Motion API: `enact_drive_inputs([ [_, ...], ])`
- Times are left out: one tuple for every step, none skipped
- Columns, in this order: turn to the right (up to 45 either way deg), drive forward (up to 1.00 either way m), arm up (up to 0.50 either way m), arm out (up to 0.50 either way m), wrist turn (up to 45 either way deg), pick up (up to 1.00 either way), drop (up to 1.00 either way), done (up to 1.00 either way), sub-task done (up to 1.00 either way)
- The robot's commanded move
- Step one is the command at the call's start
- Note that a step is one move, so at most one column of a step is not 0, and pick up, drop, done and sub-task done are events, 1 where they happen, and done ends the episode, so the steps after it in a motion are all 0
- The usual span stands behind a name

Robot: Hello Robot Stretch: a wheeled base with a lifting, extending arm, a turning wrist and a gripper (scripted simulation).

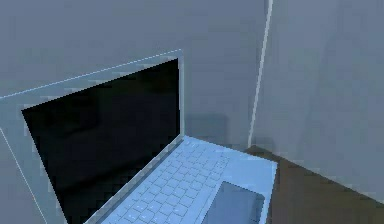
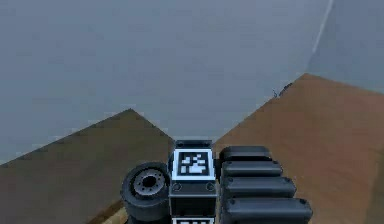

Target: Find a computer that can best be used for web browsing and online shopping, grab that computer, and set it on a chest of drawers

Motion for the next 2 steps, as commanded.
enact_drive_inputs([
  [45.0, 0.0, 0.0, 0.0, 0.0, 0.0, 0.0, 0.0, 0.0],
  [45.0, 0.0, 0.0, 0.0, 0.0, 0.0, 0.0, 0.0, 0.0],
])
